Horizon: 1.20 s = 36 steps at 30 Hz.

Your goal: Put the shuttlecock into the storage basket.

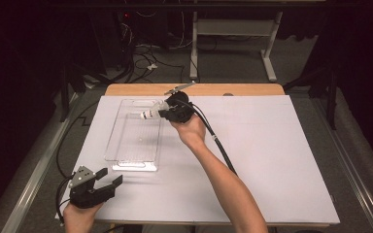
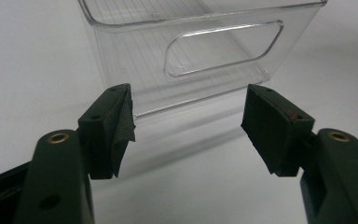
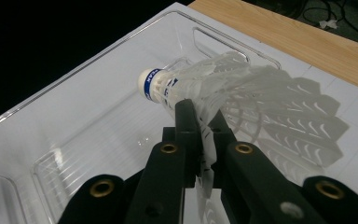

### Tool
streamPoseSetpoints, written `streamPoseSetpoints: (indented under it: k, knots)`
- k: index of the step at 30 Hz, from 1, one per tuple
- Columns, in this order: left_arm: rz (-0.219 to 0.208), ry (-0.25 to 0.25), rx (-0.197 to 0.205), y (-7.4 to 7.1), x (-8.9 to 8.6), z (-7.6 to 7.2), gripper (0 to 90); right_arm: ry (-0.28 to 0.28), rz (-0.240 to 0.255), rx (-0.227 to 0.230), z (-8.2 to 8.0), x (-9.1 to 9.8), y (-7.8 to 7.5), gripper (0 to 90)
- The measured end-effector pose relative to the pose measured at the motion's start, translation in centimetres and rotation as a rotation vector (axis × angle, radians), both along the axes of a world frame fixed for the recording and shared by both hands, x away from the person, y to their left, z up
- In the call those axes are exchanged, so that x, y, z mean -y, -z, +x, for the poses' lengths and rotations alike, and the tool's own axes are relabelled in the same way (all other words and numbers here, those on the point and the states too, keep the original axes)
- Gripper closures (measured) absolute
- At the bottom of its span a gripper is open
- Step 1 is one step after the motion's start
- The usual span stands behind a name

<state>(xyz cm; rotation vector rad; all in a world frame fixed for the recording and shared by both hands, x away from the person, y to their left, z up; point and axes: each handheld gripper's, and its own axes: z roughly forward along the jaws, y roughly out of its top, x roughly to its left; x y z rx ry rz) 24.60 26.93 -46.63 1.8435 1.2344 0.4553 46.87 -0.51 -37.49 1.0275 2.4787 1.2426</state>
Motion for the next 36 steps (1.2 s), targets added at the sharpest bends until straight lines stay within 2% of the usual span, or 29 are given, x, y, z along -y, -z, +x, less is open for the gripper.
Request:
streamPoseSetpoints:
  k: [21, 25, 36]
  knots:
    - [-0.003, 0.0, -0.003, 0.0, 0.0, 0.1, 34.5, -0.003, -0.034, -0.018, 1.0, -3.2, 1.0, 88.7]
    - [-0.004, 0.0, -0.003, 0.0, 0.0, 0.1, 34.5, -0.014, -0.048, -0.01, 1.0, -3.8, 1.1, 88.6]
    - [-0.004, 0.003, -0.001, 0.0, 0.1, 0.1, 34.5, -0.015, -0.066, -0.037, 1.1, -5.3, 1.7, 88.5]
